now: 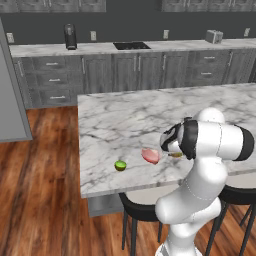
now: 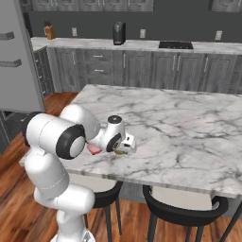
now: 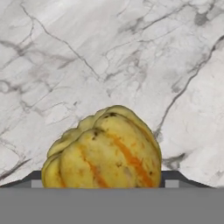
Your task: Open the fridge, remove the kiwi, squash, and steak, and place them on any counter.
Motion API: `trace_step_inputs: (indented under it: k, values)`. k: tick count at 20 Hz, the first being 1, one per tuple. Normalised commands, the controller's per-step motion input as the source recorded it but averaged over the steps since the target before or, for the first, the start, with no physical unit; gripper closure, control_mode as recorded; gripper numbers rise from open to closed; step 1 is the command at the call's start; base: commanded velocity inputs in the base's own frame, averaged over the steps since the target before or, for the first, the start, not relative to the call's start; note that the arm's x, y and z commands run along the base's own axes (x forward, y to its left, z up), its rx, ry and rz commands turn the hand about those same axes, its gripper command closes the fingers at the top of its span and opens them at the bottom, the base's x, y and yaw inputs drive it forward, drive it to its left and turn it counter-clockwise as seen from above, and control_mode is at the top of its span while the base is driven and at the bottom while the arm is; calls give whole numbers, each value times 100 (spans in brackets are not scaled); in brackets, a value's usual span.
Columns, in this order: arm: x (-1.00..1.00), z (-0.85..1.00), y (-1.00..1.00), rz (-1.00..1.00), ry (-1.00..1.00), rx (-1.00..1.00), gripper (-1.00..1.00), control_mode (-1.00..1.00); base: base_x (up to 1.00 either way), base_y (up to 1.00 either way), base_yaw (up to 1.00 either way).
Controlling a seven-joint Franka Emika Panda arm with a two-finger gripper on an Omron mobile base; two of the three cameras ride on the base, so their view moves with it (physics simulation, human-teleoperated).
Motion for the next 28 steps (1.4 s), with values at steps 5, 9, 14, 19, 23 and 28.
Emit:
trace_step_inputs:
  k: [5,9,14,19,23,28]
  values:
    - [-7,22,0,-1,13,-3,-100,-100,0,0,0]
    - [-10,50,0,0,0,0,-100,-100,0,0,0]
    - [-11,44,1,0,26,-3,-100,-100,0,0,0]
    - [-2,39,2,0,43,-10,-100,-100,0,0,0]
    - [-51,96,0,0,6,-5,-100,-100,0,0,0]
    - [-57,100,0,0,-1,1,-100,-100,0,0,0]
